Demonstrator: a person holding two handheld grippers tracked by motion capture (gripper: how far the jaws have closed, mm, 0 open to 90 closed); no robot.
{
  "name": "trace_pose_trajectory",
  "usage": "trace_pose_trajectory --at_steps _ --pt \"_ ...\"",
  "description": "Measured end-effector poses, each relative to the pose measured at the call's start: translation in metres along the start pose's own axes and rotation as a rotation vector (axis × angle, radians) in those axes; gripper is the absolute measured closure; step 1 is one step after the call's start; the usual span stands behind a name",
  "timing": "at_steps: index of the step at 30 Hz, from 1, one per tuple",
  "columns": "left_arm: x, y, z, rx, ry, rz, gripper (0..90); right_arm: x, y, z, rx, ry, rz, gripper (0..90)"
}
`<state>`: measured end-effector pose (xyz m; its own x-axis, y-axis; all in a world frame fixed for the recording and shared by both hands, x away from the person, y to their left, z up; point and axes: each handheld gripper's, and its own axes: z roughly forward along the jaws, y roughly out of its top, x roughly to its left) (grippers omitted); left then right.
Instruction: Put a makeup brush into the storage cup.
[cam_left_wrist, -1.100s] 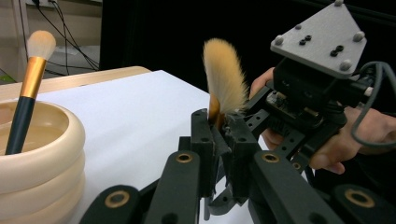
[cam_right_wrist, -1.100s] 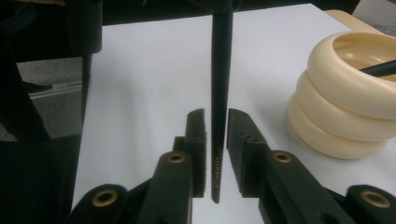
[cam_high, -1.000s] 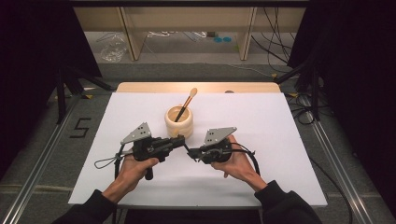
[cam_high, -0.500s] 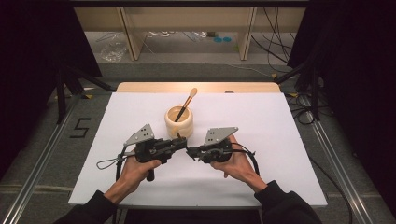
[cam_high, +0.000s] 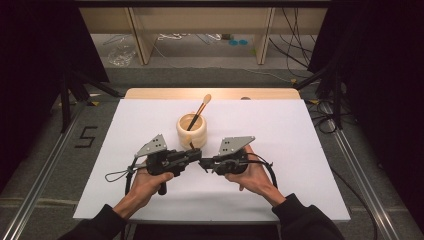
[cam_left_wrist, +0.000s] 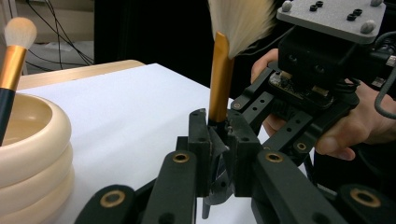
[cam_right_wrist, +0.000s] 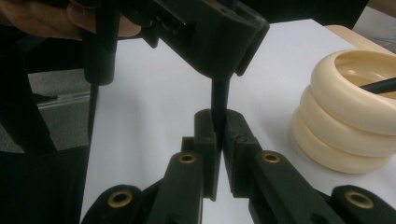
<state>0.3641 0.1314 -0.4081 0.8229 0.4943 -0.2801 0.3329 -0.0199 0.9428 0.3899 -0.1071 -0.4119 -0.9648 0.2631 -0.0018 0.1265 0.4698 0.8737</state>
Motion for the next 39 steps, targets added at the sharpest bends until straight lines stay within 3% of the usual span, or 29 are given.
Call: trace_pose_trajectory --at_steps 12,18,22,23,29,35,36,39 --pt "0.0 -0.001 0.001 -0.012 -0.005 0.008 82.5 0.001 0.0 0.001 -0.012 0.011 0.023 85.5" --pt "0.0 -0.001 0.001 -0.006 -0.002 0.036 83.1 0.001 0.0 0.002 -0.009 0.014 0.028 84.8" --pt "0.001 0.0 0.0 -0.004 0.001 0.051 83.2 0.0 -0.001 0.001 -0.003 0.003 0.029 76.4" --pt "0.0 -0.001 0.0 -0.006 0.015 0.029 83.3 -0.001 -0.001 0.001 0.009 0.011 0.04 71.5" --pt "0.004 0.001 -0.004 -0.003 0.042 0.031 83.3 -0.002 -0.003 -0.002 0.031 -0.003 0.05 64.2" --pt "0.008 0.004 -0.007 0.001 0.056 0.052 83.3 -0.003 -0.005 -0.007 0.049 -0.044 0.062 52.4" --pt "0.008 0.004 -0.007 0.0 0.067 0.032 83.3 -0.003 -0.005 -0.008 0.055 -0.054 0.061 50.1" --pt "0.01 0.005 -0.009 0.005 0.078 0.04 83.3 -0.003 -0.007 -0.012 0.055 -0.088 0.065 44.0"
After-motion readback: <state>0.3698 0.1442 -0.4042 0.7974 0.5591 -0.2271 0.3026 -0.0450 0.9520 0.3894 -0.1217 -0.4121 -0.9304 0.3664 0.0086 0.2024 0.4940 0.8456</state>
